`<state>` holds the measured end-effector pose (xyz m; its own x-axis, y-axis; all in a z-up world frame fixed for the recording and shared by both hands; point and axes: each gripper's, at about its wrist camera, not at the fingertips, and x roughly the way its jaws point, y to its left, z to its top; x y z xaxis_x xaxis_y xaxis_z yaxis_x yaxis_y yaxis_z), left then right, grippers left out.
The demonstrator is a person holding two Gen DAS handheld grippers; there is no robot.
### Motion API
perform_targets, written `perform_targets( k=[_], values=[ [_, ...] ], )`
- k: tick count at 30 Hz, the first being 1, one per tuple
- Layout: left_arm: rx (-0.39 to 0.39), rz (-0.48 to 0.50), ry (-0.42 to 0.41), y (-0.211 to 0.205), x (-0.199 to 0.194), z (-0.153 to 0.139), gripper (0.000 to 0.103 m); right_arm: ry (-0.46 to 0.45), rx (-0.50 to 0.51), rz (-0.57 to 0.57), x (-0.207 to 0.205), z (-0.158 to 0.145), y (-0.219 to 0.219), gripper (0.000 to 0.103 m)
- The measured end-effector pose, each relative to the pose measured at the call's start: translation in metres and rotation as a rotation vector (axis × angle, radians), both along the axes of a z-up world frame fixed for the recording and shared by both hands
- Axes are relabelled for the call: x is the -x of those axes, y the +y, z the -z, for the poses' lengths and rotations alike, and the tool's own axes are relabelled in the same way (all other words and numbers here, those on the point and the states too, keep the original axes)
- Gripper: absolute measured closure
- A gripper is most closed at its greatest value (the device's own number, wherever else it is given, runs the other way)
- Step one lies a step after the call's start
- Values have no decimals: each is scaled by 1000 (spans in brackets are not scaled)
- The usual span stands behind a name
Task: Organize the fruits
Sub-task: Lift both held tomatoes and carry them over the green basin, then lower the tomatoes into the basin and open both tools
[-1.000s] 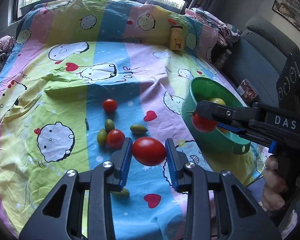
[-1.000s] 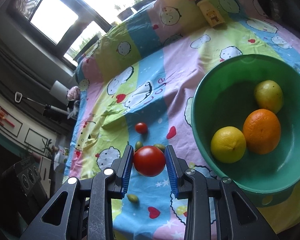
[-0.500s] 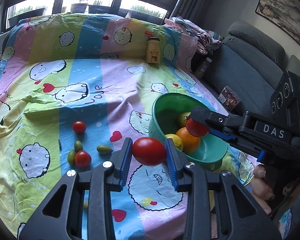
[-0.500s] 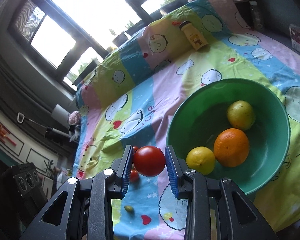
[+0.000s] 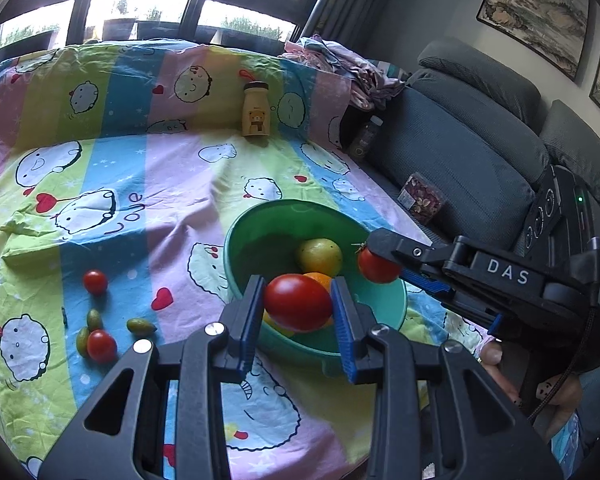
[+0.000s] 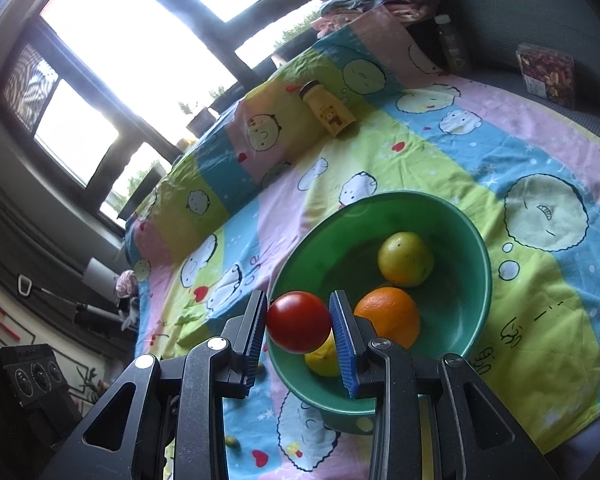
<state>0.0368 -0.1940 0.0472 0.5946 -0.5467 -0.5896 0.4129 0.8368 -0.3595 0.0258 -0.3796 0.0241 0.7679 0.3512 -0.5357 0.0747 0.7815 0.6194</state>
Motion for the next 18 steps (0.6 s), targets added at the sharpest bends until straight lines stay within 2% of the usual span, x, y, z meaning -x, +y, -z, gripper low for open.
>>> perform_targets(
  k=[18],
  values=[
    [-6, 82, 51, -45, -16, 16, 70, 61, -30, 96, -4, 18, -35, 68]
  ],
)
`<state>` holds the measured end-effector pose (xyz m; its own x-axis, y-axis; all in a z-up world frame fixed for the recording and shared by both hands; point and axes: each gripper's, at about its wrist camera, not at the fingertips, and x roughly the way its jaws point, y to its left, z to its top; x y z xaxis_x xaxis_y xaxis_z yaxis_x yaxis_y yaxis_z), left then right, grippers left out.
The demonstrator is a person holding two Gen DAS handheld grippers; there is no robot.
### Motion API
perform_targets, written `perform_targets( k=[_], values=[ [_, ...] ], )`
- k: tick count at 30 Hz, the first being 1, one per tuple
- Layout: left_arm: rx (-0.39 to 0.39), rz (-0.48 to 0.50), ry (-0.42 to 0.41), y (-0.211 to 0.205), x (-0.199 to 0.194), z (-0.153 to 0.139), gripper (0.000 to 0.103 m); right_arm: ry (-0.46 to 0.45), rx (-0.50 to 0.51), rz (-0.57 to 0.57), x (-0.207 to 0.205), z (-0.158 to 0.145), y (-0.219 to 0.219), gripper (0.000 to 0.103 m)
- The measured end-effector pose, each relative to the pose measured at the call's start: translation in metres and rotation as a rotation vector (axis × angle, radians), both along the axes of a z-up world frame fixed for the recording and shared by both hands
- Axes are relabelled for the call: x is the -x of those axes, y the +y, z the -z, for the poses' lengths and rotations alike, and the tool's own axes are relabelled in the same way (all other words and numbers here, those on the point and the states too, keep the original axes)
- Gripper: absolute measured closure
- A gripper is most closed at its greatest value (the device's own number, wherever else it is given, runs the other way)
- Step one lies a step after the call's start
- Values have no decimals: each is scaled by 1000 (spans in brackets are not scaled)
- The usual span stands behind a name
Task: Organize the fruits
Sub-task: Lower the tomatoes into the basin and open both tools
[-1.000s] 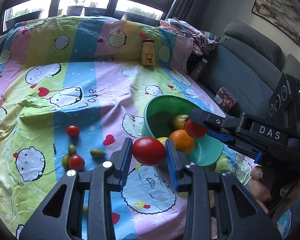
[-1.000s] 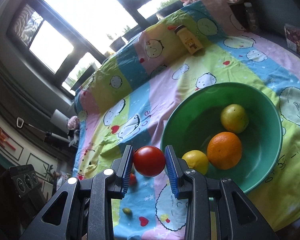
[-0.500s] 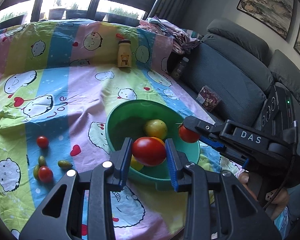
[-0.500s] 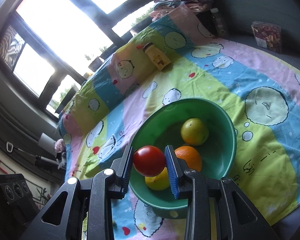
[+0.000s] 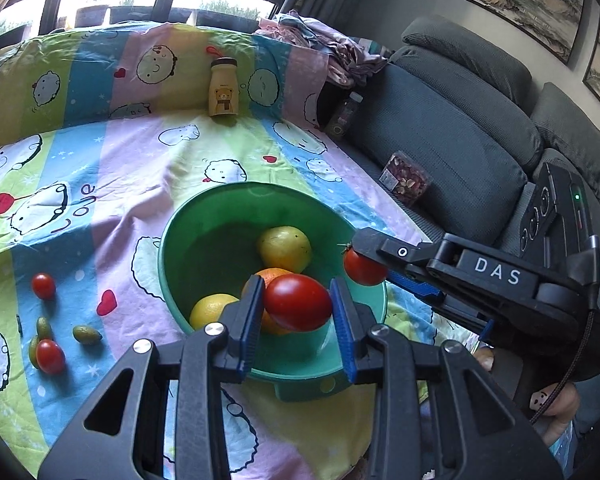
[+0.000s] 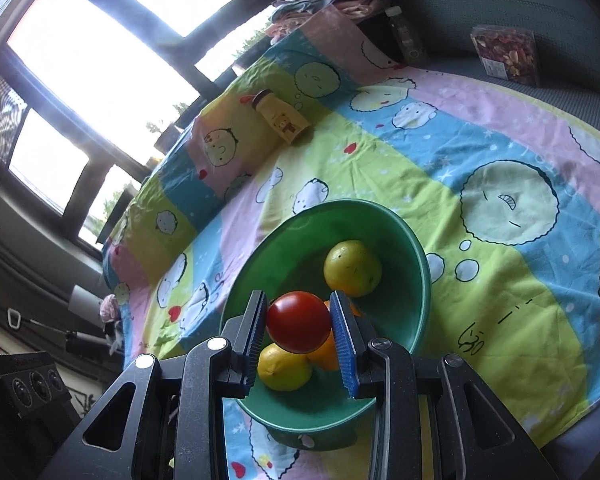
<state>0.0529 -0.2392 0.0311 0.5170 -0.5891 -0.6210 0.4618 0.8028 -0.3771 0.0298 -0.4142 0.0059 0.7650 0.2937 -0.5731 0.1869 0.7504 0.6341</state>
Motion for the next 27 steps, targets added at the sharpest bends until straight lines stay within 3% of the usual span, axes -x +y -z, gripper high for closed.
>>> perform_targets(
  k=[27],
  values=[
    [-25, 52, 71, -27, -20, 27, 70, 81, 2, 30, -13, 20, -9, 68]
  ],
)
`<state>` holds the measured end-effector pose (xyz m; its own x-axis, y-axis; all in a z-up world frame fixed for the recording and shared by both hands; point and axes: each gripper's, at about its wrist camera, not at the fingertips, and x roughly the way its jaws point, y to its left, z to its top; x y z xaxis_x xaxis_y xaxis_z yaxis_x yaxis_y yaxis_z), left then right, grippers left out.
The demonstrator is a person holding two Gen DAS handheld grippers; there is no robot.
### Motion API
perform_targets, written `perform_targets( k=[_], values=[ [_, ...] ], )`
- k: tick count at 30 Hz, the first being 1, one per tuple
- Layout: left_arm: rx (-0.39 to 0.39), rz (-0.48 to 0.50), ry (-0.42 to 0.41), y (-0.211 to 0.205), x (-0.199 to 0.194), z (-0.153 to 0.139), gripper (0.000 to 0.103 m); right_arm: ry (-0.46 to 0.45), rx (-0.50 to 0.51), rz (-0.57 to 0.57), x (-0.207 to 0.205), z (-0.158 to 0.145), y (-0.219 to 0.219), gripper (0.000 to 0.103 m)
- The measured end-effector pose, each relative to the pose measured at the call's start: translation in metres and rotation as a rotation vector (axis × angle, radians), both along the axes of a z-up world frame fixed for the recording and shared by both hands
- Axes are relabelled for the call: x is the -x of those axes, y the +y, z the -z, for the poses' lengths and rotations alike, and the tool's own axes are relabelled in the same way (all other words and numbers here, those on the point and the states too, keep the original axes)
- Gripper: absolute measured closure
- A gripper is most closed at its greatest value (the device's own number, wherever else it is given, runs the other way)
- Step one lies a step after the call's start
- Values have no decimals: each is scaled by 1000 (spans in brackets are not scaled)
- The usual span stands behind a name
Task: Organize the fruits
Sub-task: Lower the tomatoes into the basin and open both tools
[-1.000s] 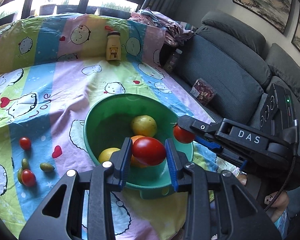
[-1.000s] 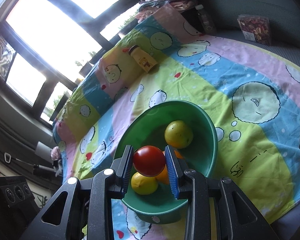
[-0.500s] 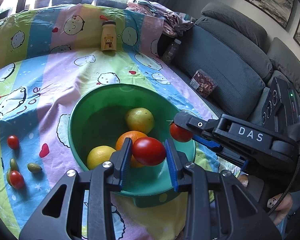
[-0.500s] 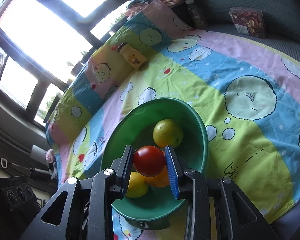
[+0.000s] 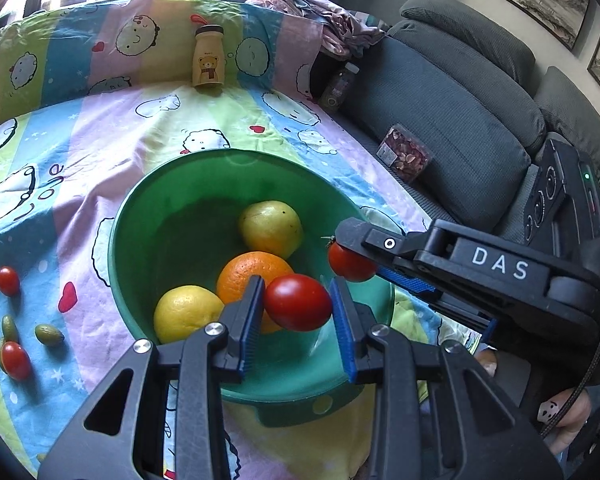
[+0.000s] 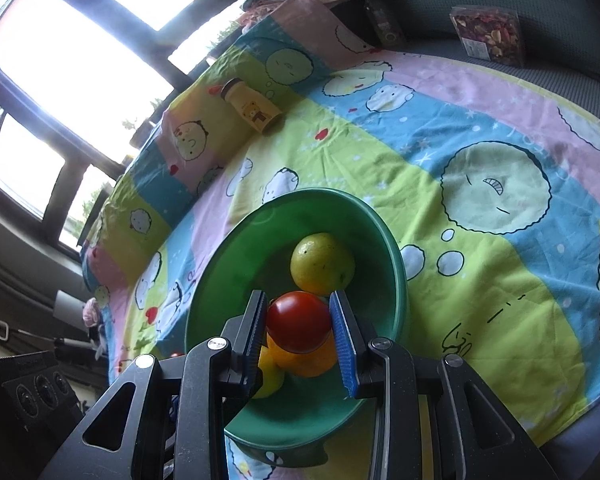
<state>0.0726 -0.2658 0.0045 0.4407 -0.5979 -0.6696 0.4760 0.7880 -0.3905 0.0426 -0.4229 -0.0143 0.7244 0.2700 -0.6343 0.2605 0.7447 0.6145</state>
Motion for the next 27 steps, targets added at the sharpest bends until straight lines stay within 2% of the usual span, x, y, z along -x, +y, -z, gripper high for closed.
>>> perform_targets(
  k=[27],
  values=[
    [-43, -10, 19, -3, -2, 12, 70, 64, 50, 2, -7, 7, 4, 68]
  ],
)
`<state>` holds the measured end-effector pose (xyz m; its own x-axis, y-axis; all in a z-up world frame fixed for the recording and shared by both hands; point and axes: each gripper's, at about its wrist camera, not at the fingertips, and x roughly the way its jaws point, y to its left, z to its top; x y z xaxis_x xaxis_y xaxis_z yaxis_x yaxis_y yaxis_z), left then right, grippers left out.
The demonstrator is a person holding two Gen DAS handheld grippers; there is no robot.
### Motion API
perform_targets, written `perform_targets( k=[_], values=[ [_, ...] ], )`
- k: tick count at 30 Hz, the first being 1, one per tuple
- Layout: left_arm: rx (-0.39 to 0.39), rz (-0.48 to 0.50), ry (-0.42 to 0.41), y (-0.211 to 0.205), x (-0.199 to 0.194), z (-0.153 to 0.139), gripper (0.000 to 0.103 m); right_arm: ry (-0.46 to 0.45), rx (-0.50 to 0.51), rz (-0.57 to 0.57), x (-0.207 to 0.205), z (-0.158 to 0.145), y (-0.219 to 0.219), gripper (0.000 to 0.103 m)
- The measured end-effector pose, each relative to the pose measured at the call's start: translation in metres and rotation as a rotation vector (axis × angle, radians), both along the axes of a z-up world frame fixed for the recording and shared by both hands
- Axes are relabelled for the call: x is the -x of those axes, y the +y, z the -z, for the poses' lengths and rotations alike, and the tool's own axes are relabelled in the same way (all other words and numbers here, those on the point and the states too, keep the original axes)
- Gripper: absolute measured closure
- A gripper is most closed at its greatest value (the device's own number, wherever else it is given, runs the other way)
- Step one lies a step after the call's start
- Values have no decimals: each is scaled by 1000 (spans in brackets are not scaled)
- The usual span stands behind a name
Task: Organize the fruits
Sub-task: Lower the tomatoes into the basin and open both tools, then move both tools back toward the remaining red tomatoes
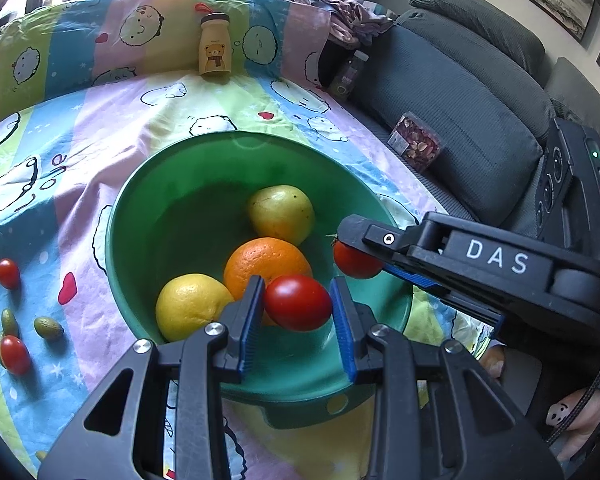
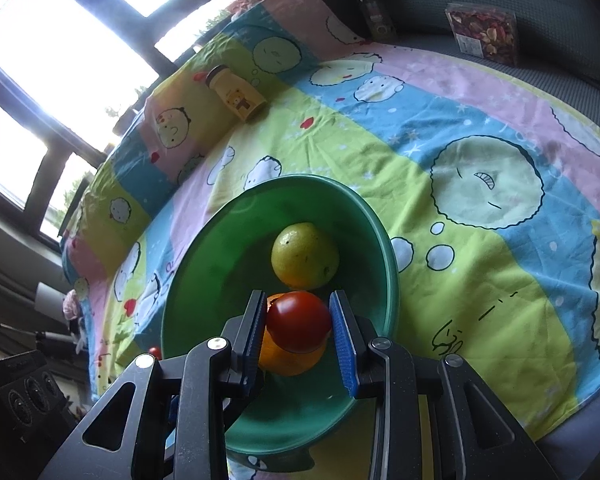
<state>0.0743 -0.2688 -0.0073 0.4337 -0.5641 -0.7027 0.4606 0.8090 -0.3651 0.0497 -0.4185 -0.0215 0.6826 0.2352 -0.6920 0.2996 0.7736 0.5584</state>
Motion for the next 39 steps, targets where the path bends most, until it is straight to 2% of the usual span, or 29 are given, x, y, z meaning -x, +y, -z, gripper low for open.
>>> perform_targets(
  k=[4, 6, 10, 12, 15, 20, 24, 27, 31, 34, 39],
  values=[
    [4, -5, -4, 3, 1, -1, 68, -2, -3, 2, 0, 0, 0, 68],
    [13, -14, -7, 7, 1, -3, 57, -3, -10, 2, 0, 0, 0, 68],
    [22, -37, -14, 18, 3, -10, 50, -19, -13, -9, 1, -4, 3, 68],
    [21, -63, -25, 28, 6, -15, 41, -25, -7, -16, 2, -7, 6, 63],
    [13, -104, -40, 48, 10, -24, 33, -43, 6, -28, 2, -12, 13, 54],
    [-34, -192, -64, 89, 18, -39, 27, -82, 18, -71, 3, -22, 29, 46],
    [-79, -247, -92, 127, 29, -46, 22, -109, 38, -121, 3, -31, 48, 45],
    [-100, -300, -94, 156, 35, -45, 20, -125, 47, -173, 2, -36, 65, 45],
    [-75, -353, -54, 188, 37, -29, 20, -156, 58, -265, -3, -41, 94, 40],
    [-53, -385, -17, 200, 32, -11, 21, -166, 73, -339, -9, -43, 120, 37],
    [-78, -426, 27, 206, 19, 15, 27, -134, 89, -474, -29, -36, 167, 37]
  ],
)
